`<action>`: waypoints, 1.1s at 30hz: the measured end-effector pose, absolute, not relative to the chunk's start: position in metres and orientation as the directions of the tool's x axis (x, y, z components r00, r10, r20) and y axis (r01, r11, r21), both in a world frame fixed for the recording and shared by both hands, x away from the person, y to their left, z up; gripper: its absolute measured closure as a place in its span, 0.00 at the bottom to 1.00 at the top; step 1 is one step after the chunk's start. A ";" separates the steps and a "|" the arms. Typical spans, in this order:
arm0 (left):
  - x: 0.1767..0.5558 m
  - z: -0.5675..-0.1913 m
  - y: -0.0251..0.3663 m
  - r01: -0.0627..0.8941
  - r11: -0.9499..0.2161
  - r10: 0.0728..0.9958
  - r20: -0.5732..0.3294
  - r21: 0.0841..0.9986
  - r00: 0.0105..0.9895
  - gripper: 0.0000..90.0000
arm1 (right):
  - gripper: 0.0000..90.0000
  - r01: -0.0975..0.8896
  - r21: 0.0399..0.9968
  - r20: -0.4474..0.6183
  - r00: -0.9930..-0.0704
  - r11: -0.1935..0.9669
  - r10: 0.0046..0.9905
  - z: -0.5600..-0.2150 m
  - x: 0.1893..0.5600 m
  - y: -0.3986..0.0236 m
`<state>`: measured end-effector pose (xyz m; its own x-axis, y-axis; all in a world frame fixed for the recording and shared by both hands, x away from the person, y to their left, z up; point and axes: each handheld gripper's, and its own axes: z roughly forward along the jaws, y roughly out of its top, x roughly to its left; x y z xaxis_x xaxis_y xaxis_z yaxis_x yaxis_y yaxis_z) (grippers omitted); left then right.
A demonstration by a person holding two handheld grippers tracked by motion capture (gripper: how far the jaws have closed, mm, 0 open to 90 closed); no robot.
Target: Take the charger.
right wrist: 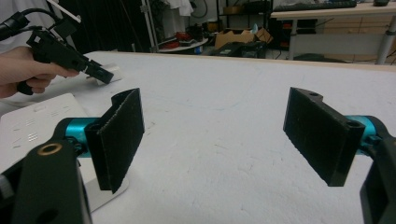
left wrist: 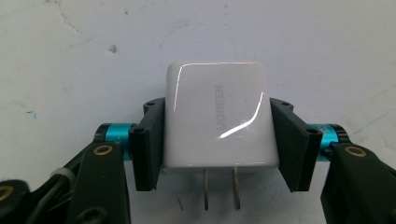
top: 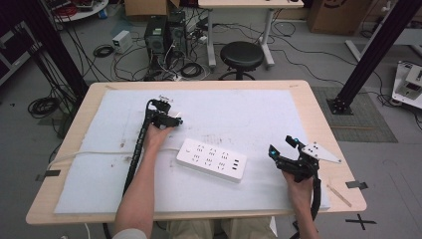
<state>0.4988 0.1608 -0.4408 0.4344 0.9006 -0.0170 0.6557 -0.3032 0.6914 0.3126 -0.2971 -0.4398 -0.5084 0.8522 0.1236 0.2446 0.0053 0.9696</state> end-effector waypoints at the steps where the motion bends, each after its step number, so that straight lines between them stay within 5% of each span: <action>1: 0.499 -0.441 0.161 0.656 -0.303 0.901 -0.017 0.691 0.434 0.47 | 0.23 0.245 0.970 0.124 -0.508 0.005 0.852 -0.440 0.313 -0.297; 33: 0.481 -0.416 0.161 0.588 -0.352 0.869 0.022 0.728 0.494 0.47 | 0.23 0.246 0.969 0.125 -0.506 0.004 0.854 -0.440 0.313 -0.296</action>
<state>0.4806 0.1608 -0.4158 0.4937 0.8694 0.0219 0.5884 -0.3524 0.7277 0.3126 -0.2965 -0.4399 -0.5057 0.8536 0.1250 0.2461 0.0039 0.9692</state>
